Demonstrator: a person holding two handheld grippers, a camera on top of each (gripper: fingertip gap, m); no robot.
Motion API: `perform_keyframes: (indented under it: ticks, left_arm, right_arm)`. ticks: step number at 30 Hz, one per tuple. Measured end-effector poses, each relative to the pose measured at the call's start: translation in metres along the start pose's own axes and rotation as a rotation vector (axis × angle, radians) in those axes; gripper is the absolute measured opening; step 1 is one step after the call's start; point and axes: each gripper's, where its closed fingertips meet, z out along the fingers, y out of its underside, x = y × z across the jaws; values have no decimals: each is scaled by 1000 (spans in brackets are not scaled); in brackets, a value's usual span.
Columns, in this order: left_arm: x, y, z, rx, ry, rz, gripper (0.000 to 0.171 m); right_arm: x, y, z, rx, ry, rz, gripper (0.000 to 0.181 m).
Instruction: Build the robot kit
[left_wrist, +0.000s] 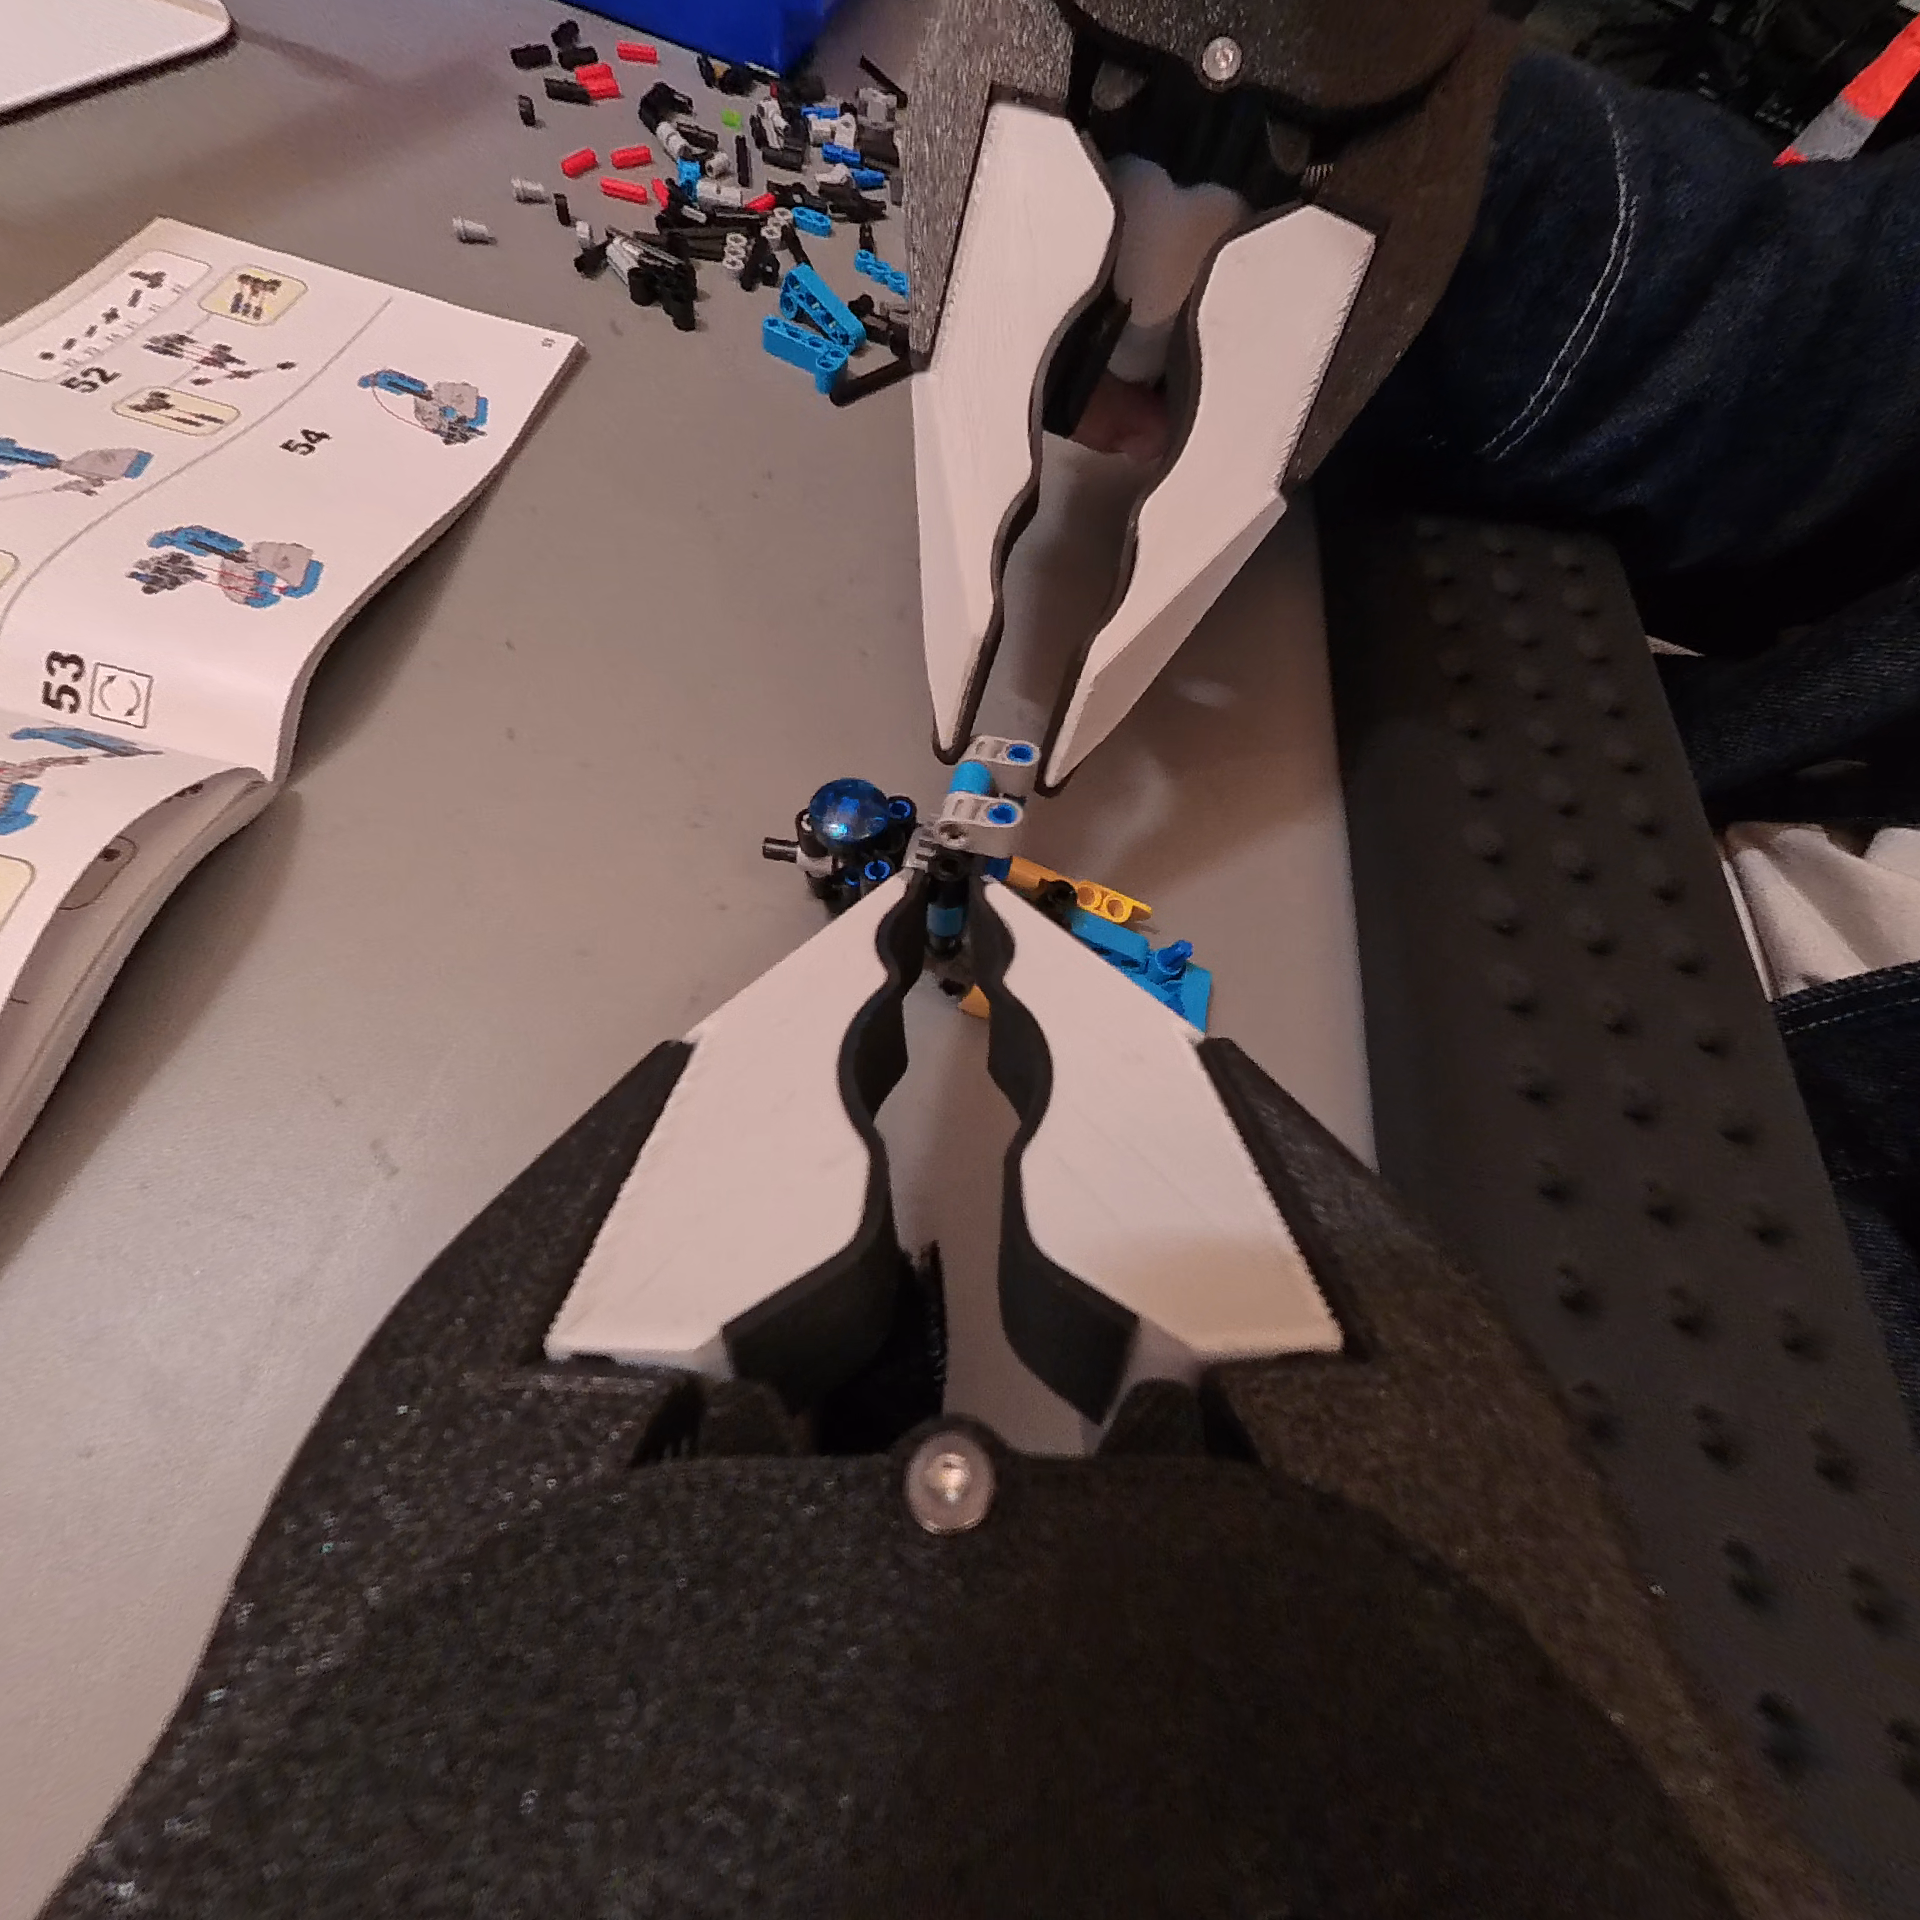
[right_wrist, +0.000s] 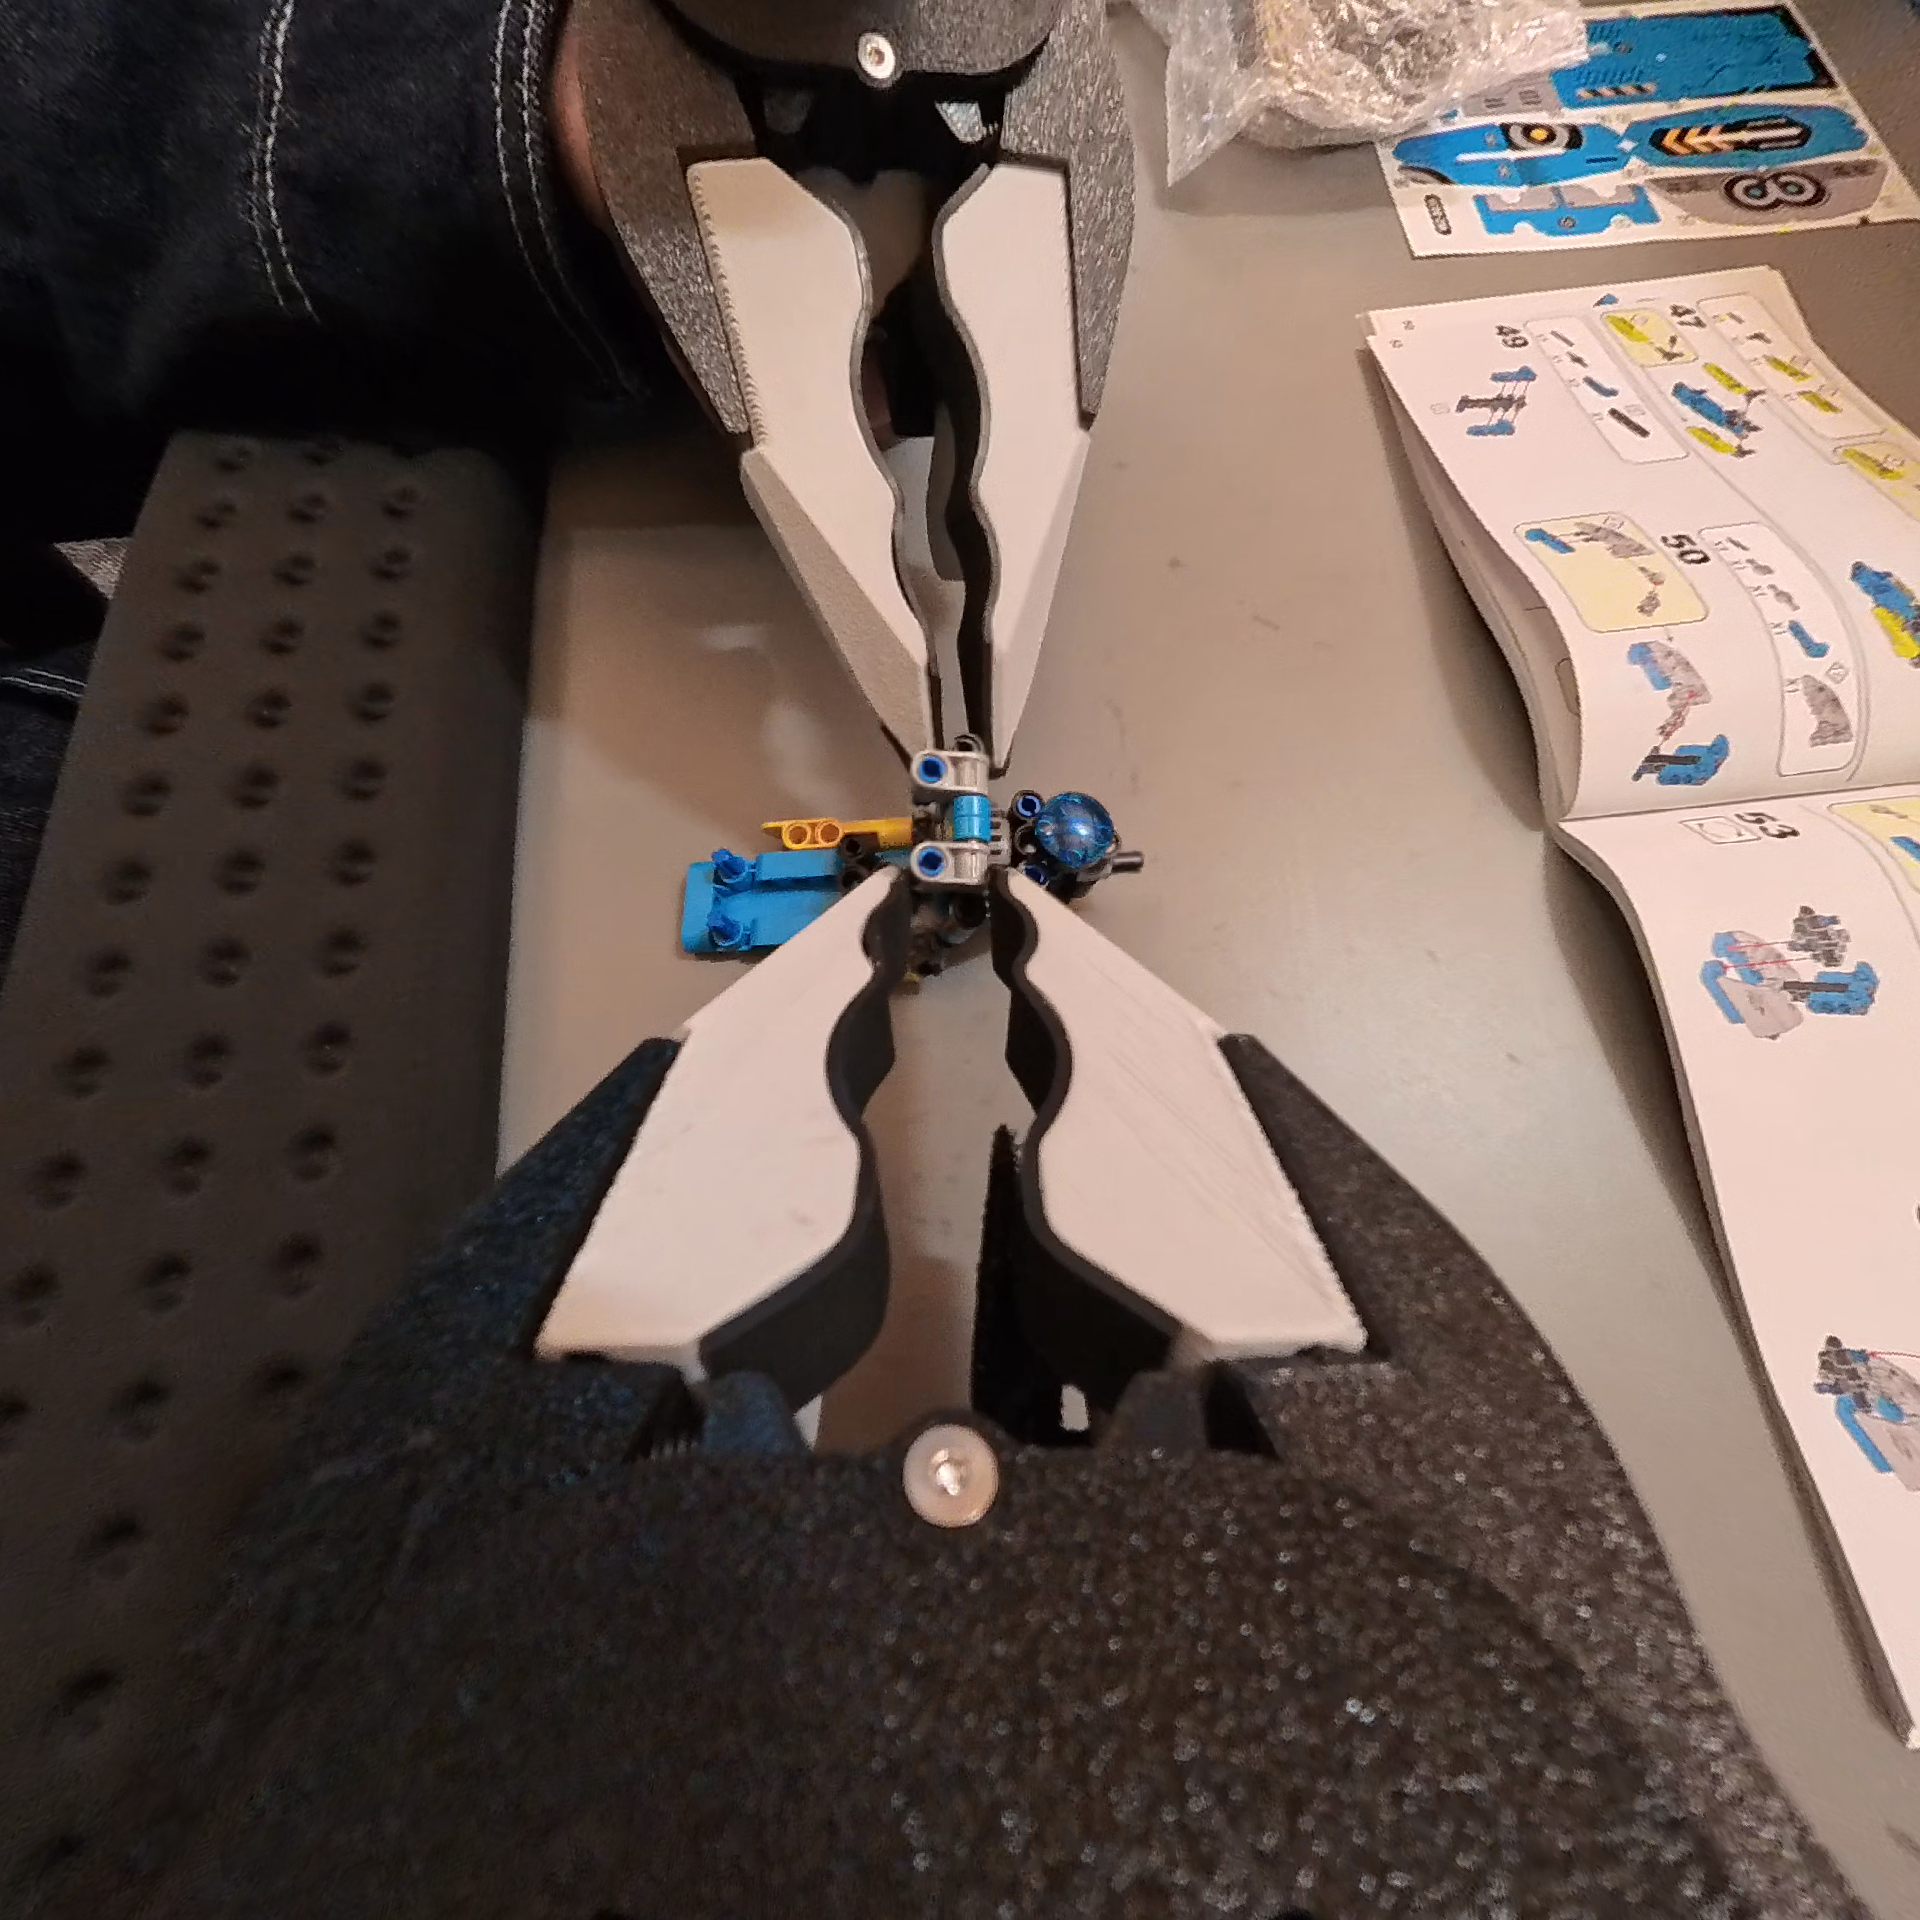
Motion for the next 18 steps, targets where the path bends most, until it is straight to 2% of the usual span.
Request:
perform_keyframes:
  ticks: [4,7,10,12,15,18]
  left_arm:
    - [-1,2,-3,-16,-11,13,7]
    - [-21,5,-14,-26,-114,-10,7]
    - [-26,10,-23,-11,-96,-94,7]
    - [-23,14,-22,-21,-64,-122,7]
    - [-24,31,-14,-116,-91,-109,7]
    - [-24,43,-8,-183,-109,-107,12]
  right_arm:
    - [1,-2,2,18,15,-21,15]
    - [13,9,-2,-7,83,-28,15]
    - [-6,21,-2,-23,-51,30,16]
    - [-8,23,4,-38,-67,70,23]
    - [-7,20,10,-26,-68,52,11]
    - [-6,24,15,-38,-63,57,10]
